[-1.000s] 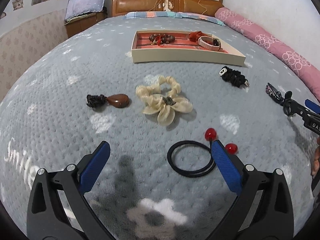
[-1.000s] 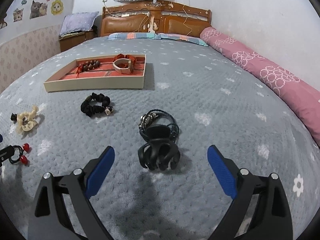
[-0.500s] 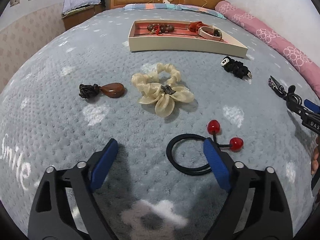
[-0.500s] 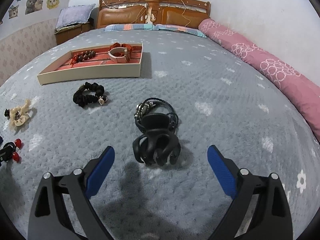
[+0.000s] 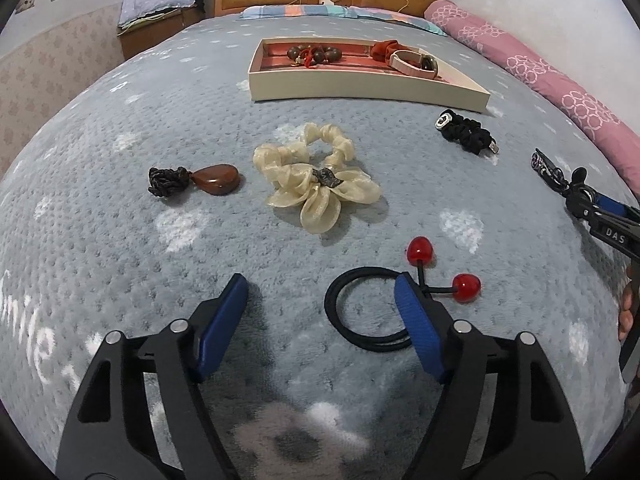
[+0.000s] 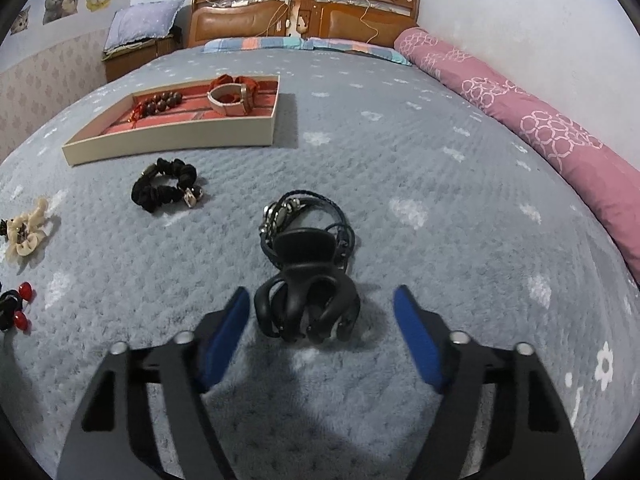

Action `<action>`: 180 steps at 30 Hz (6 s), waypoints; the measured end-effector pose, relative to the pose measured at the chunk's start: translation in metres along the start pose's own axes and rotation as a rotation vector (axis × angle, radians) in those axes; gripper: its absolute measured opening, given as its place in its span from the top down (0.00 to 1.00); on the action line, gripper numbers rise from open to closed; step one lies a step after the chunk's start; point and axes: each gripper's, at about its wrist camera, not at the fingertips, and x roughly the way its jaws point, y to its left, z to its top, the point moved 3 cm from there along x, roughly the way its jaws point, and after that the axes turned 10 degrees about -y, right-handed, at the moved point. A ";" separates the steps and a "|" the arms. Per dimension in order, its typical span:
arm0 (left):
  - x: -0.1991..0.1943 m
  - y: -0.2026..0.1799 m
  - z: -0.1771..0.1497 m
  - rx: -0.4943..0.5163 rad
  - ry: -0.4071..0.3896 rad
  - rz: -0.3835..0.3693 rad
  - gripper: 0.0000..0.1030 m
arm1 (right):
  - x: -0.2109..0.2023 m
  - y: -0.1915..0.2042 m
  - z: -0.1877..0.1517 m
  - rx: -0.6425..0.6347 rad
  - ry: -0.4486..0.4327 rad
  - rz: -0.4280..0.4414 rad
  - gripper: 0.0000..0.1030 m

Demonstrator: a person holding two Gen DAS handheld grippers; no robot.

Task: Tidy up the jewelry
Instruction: 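Grasp the black claw clip with the right tool while the left tool grasps the red-bead hair tie, then carry both items into the tray and open both tools, then withdraw both tools from the tray toward the remaining jewelry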

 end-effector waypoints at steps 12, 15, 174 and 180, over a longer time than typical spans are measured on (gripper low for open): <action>-0.002 -0.002 0.000 -0.002 -0.011 -0.032 0.67 | 0.002 0.003 -0.002 -0.007 0.007 0.012 0.54; -0.003 0.001 0.000 -0.021 -0.010 -0.054 0.77 | 0.002 0.003 -0.002 -0.006 0.006 0.015 0.54; -0.025 0.098 0.147 -0.048 -0.181 0.123 0.05 | -0.025 0.008 0.122 -0.002 -0.118 -0.024 0.04; -0.015 0.107 0.121 -0.061 -0.143 0.119 0.05 | -0.020 0.007 0.098 0.022 -0.099 -0.025 0.04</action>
